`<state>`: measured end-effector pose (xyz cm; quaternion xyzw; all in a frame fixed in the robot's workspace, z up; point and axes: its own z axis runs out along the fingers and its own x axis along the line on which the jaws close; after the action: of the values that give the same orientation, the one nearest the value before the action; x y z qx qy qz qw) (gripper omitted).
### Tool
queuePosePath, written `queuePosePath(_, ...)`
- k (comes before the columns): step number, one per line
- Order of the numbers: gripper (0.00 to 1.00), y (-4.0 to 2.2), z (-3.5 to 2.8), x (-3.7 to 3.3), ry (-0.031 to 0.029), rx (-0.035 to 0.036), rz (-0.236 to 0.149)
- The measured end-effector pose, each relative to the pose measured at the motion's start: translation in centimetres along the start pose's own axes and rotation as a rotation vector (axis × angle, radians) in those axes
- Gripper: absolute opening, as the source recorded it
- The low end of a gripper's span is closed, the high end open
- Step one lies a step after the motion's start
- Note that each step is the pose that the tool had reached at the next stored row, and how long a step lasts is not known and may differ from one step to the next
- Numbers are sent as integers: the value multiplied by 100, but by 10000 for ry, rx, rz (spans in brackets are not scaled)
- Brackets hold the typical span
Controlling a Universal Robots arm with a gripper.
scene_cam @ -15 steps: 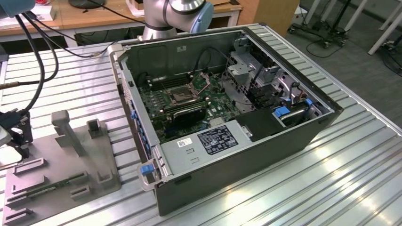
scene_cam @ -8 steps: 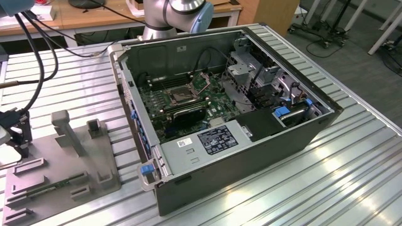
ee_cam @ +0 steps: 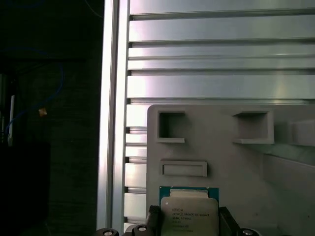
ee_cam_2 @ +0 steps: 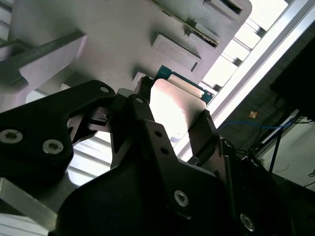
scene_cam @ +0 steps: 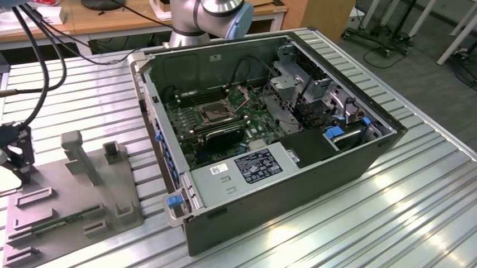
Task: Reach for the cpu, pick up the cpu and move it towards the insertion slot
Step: 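Pick up the cpu and move it towards the insertion slot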
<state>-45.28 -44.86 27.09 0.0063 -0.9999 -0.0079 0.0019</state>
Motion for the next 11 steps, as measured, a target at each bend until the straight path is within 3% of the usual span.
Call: queuePosePath(11,55,2,-126,0,2,0,0)
